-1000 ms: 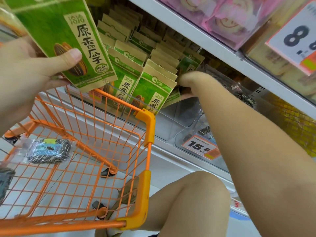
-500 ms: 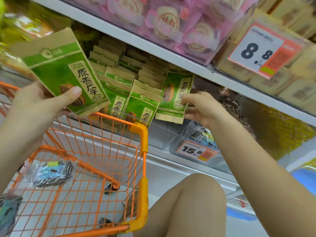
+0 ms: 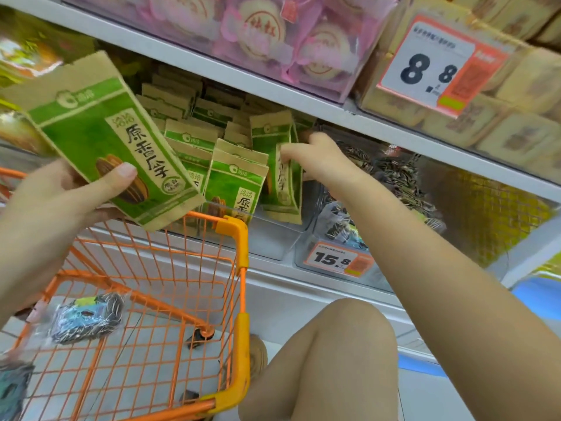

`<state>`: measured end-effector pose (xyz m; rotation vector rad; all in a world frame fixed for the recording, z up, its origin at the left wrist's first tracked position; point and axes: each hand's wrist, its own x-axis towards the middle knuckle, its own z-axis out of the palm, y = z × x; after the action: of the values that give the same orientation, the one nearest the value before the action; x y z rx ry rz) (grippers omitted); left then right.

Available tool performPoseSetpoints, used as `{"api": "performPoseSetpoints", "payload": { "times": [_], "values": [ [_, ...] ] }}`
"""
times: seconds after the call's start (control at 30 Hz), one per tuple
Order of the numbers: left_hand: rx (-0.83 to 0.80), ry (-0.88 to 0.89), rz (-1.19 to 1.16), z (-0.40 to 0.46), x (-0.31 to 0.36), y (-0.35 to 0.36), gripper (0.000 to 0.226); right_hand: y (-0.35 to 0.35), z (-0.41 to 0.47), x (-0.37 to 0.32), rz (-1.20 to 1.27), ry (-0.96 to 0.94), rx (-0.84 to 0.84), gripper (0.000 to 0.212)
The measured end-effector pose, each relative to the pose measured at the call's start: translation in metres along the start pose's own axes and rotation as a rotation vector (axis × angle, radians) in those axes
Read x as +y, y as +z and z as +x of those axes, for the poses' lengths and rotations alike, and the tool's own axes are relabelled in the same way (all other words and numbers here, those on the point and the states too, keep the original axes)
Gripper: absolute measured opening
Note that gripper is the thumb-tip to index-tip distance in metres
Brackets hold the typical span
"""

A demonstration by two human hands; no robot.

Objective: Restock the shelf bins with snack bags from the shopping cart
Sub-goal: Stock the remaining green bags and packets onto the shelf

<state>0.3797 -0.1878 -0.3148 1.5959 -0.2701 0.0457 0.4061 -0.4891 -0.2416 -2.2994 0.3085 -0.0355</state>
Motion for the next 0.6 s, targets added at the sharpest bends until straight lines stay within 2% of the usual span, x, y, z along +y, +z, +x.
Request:
{"api": "performPoseSetpoints", "payload": {
  "times": [0.03, 0.1, 0.17, 0.2, 0.23, 0.3, 0.4, 0.5, 0.6],
  "values": [
    [-0.029, -0.008, -0.057, -0.002, 0.008, 0.009, 0.041, 0.001, -0.001, 0.001, -0.04, -0.022, 0.009, 0.062],
    [-0.152, -0.028, -0.157, -0.006, 0.023, 0.033, 0.042, 0.004, -0.002, 0.006, -0.141, -0.096, 0.044, 0.042],
    [-0.325, -0.058, -0.162, -0.005, 0.035, 0.056, 0.049, 0.003, -0.007, 0.01, -0.247, -0.166, 0.163, 0.026],
    [-0.379, -0.076, -0.139, -0.003, 0.038, 0.065, 0.043, -0.001, -0.01, 0.014, -0.277, -0.194, 0.229, 0.027],
    [-0.413, -0.099, -0.097, -0.001, 0.041, 0.075, 0.035, -0.005, -0.011, 0.018, -0.272, -0.218, 0.271, 0.029],
    [-0.444, -0.125, -0.035, 0.006, 0.046, 0.097, 0.032, -0.015, -0.017, 0.026, -0.12, -0.281, 0.262, 0.025],
    [-0.39, -0.07, 0.076, 0.015, 0.053, 0.125, 0.031, -0.028, -0.029, 0.036, 0.162, -0.366, 0.211, 0.01],
    [-0.303, 0.036, 0.205, 0.023, 0.057, 0.146, 0.029, -0.037, -0.038, 0.044, 0.337, -0.363, 0.193, 0.016],
    [-0.15, 0.16, 0.336, 0.027, 0.056, 0.16, 0.026, -0.04, -0.041, 0.047, 0.391, -0.383, 0.203, 0.021]
  ]
}}
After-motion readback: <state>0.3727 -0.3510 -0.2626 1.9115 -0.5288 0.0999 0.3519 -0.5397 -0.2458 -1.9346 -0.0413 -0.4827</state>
